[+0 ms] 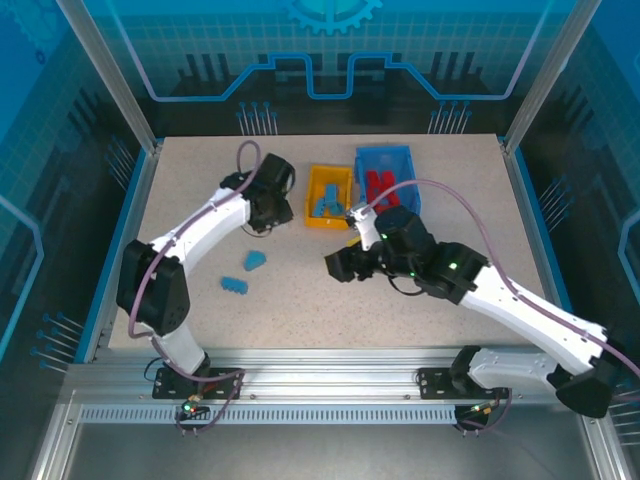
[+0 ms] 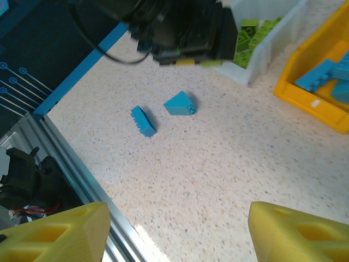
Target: Sort the legos into containers by color
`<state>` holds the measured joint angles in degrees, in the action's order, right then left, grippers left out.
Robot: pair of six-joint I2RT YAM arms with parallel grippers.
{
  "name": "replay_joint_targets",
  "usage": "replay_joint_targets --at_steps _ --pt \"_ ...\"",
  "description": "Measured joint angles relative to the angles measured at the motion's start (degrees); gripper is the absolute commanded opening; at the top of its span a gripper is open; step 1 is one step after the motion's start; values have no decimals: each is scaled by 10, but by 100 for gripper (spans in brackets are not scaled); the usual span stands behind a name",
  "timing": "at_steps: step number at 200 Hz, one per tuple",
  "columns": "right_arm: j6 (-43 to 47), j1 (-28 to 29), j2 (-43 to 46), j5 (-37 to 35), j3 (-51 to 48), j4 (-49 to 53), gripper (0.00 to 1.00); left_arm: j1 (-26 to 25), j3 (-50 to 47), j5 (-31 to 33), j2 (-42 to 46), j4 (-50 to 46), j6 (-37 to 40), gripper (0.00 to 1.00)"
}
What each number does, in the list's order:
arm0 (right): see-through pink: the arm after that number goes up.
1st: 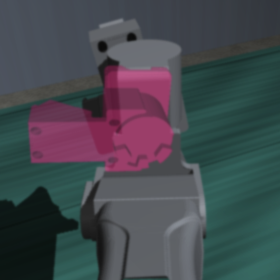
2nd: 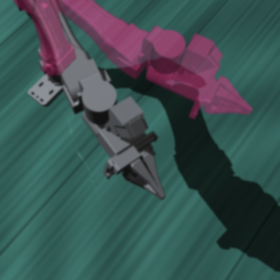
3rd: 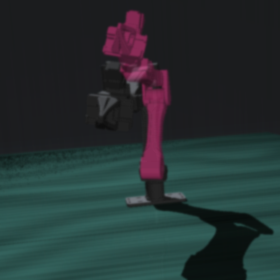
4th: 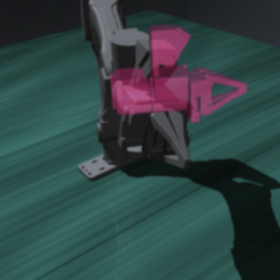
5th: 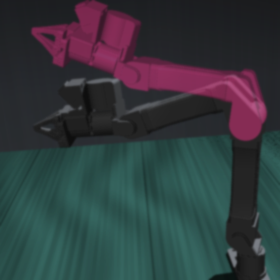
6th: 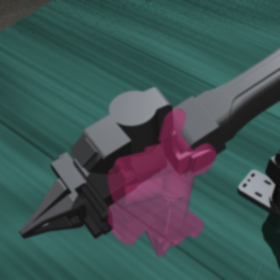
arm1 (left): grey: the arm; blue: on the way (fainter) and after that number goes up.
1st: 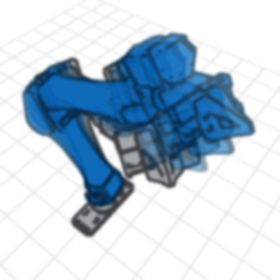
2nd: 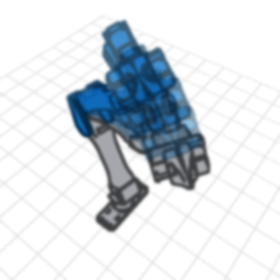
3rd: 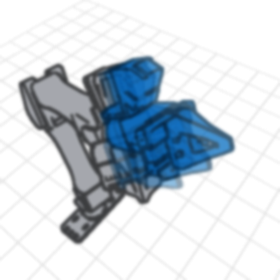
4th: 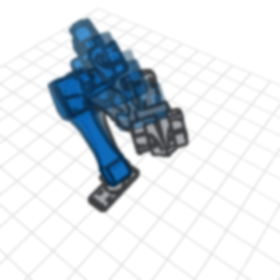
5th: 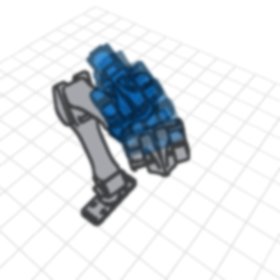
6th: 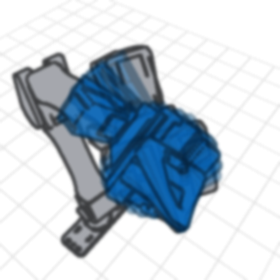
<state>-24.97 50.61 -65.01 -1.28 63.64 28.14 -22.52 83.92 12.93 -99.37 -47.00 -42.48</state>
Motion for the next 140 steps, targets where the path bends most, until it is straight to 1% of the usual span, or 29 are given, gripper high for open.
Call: replay_joint_targets --at_steps 23,53,61,73,80,98,120,132,140 --pt "-12 2 -48 -4 2 -33 68 53 65 -12 -58 -5 72 43" --pt "-21 2 -95 -9 24 -43 67 96 184 -46 -175 -7 134 41" --pt "-22 3 -102 -11 30 -45 67 104 209 -53 -201 -10 144 40" --pt "-23 3 -107 -12 36 -51 67 113 241 -62 -237 -12 156 35" --pt "-25 3 -108 -13 38 -56 67 120 254 -68 -255 -13 161 34" --pt "-27 3 -109 -13 40 -62 67 130 276 -77 -278 -21 170 34" --pt "-31 3 -111 -13 40 -64 67 136 292 -83 -283 -27 172 36" --pt "-33 3 -112 -13 40 -64 67 136 287 -87 -275 -21 172 41" --pt "-33 3 -112 -13 39 -65 68 135 264 -90 -258 -9 170 44"
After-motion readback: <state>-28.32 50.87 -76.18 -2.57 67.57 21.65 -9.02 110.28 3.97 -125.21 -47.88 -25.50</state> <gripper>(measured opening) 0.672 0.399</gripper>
